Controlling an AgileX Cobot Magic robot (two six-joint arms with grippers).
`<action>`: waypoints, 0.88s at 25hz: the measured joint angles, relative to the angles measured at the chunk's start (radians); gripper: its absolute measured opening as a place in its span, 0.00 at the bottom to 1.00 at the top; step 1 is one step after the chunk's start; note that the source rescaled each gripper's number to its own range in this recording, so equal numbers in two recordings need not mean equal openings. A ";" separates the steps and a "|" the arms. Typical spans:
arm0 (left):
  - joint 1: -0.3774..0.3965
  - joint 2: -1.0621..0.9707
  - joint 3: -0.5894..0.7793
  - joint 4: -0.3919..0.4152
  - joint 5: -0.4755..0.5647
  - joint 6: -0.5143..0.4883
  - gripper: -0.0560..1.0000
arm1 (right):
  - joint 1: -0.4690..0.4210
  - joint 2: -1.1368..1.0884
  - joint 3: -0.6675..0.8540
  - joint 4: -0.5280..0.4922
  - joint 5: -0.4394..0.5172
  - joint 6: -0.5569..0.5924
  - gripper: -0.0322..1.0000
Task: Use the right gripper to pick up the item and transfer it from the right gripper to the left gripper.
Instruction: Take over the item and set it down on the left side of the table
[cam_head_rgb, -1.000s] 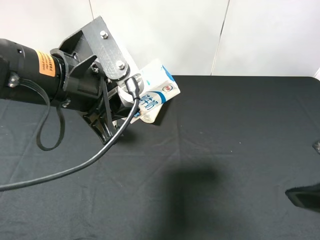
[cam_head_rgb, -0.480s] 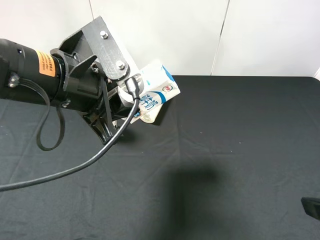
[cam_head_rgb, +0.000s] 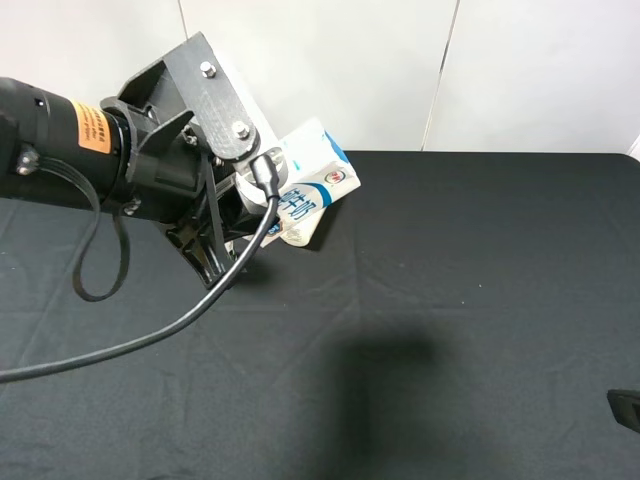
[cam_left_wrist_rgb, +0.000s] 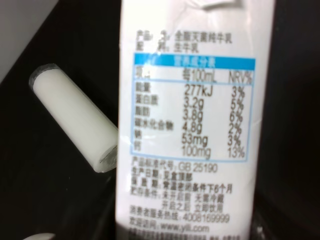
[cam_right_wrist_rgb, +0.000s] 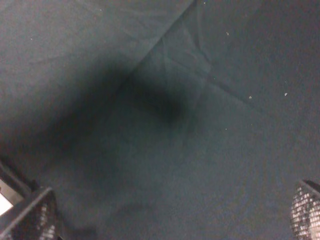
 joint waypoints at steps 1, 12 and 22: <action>0.000 0.000 0.000 0.000 0.000 0.000 0.05 | 0.000 0.000 0.000 0.000 0.000 0.000 1.00; 0.002 0.000 0.000 0.000 0.001 0.000 0.05 | -0.269 -0.154 0.001 0.000 0.000 0.001 1.00; 0.003 0.000 -0.070 0.001 0.136 -0.019 0.05 | -0.558 -0.305 0.001 0.000 0.001 0.001 1.00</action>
